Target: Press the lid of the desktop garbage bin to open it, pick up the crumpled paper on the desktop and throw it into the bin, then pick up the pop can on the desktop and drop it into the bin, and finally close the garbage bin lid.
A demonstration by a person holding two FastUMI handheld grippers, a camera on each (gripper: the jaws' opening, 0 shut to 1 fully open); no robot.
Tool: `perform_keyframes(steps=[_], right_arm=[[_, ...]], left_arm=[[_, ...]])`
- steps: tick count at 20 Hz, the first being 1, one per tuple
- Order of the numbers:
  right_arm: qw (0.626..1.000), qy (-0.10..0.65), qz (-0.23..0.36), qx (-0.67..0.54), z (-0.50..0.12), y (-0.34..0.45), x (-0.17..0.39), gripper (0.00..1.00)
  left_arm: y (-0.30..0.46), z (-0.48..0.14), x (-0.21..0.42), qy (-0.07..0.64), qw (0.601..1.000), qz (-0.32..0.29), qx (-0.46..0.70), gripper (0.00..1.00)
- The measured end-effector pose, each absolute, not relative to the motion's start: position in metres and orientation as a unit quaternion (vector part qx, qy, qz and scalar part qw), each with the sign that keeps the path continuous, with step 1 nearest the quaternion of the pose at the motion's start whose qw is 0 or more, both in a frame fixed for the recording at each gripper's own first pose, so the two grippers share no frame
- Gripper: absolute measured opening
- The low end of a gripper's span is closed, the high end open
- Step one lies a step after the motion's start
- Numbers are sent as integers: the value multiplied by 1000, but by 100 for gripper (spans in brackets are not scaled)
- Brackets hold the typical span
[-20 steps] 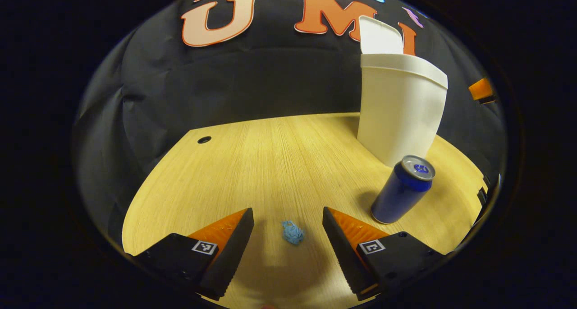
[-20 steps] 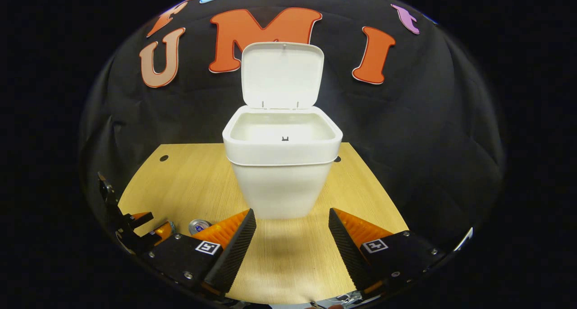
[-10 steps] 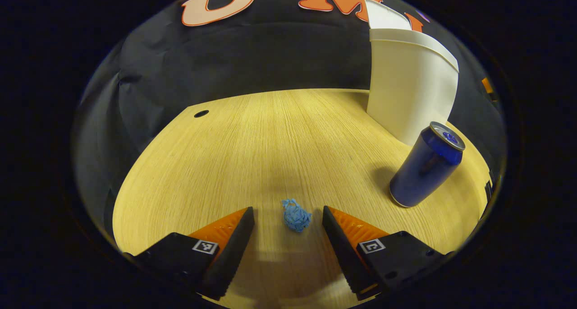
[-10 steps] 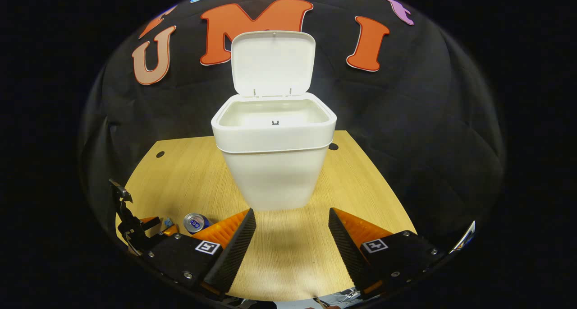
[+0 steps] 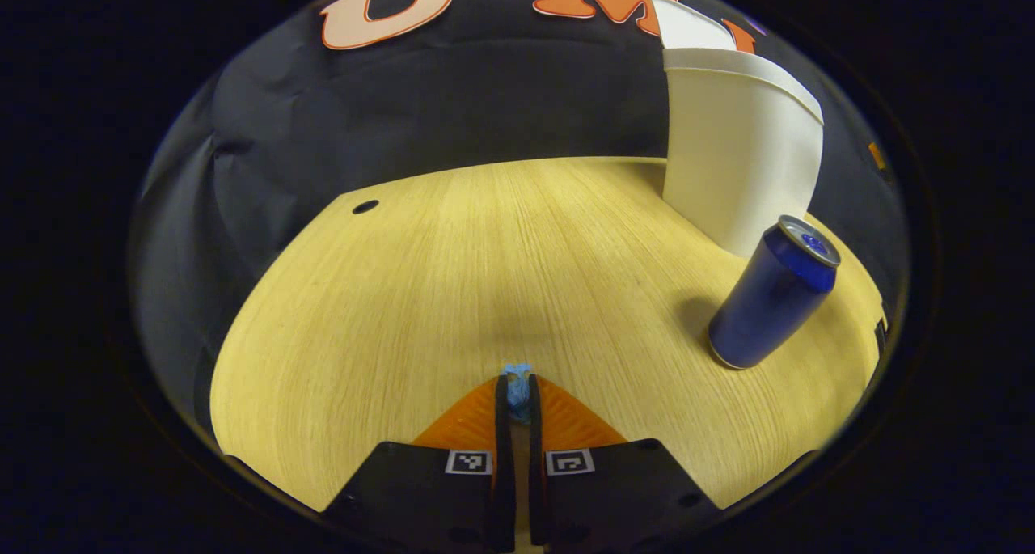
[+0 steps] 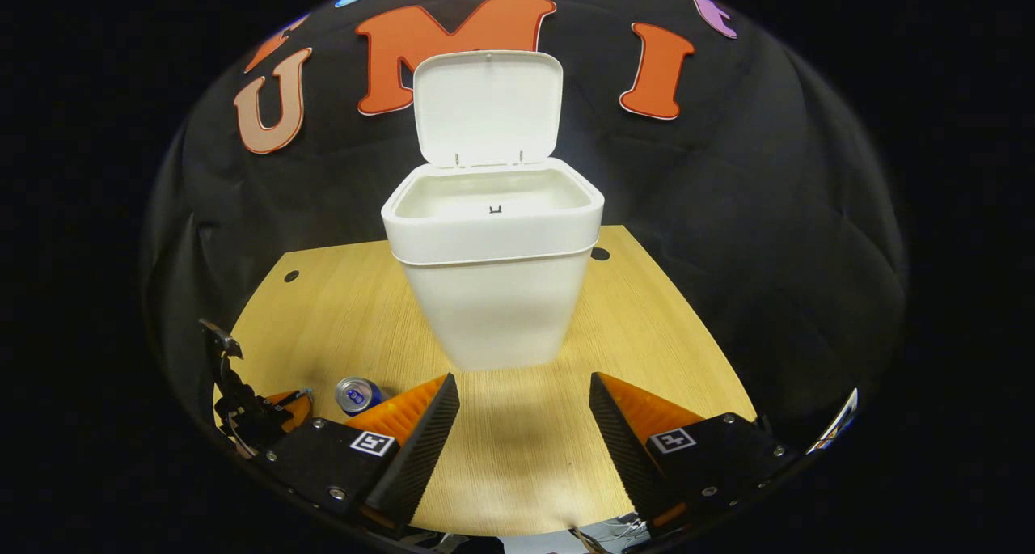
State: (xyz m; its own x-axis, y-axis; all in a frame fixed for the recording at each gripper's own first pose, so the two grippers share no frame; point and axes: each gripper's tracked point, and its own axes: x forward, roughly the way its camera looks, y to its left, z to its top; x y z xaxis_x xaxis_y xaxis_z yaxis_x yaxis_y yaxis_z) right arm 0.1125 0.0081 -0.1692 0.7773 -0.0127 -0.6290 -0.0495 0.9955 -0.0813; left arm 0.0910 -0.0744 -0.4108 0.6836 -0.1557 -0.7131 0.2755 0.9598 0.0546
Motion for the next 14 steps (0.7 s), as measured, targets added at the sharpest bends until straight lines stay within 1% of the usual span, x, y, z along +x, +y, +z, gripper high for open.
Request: perform_keyframes(steps=[1, 2, 3, 9, 10, 11, 14], right_arm=[[942, 331, 11, -50, -168, 8, 113, 98], [943, 327, 13, -58, -167, 8, 113, 99], [944, 323, 15, -66, -166, 9, 114, 99], [949, 309, 36, -53, -161, 26, 108, 98], [949, 308, 38, -52, -162, 27, 108, 94], [950, 307, 38, -54, -161, 26, 108, 98], [952, 301, 36, -44, -159, 23, 104, 98]], left_arm=[[-76, -412, 97, 381, 914, -122, 67, 10], [-75, -403, 98, 378, 916, -122, 62, 7], [-74, -394, 101, 377, 916, -123, 59, 7], [-75, -312, 127, 345, 928, -129, 57, 7], [-79, -298, 131, 342, 929, -134, 50, 6], [-84, -283, 136, 339, 930, -137, 45, 6], [-96, -240, 154, 327, 932, -150, 34, 7]])
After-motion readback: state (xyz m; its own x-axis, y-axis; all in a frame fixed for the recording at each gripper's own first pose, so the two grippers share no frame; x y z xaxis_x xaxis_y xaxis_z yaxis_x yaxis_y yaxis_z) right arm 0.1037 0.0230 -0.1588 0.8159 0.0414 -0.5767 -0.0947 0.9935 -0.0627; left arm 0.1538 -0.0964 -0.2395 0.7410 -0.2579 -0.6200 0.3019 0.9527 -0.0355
